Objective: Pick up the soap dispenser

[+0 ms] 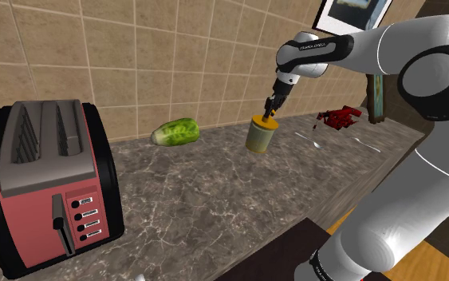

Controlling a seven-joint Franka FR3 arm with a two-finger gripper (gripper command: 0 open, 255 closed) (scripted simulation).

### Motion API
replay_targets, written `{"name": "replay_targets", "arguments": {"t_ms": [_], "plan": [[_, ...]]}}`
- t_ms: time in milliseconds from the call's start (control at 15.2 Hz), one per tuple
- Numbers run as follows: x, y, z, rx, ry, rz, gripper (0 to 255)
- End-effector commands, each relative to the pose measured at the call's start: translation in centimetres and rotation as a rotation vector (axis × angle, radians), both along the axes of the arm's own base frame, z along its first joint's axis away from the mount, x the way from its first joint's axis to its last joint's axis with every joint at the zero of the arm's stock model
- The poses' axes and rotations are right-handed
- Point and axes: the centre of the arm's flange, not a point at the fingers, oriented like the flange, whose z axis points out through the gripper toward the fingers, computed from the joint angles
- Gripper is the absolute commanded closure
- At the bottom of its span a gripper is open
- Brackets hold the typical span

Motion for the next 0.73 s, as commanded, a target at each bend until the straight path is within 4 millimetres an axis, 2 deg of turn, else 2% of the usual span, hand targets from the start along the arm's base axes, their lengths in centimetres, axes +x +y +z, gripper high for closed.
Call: {"name": "replay_targets", "arguments": {"t_ms": [0,660], "plan": [[0.0,-0.1,0.4,0.001,0.003,-0.001,255],[0.0,-0.1,5.7,0.001,0.003,-0.001,255]]}}
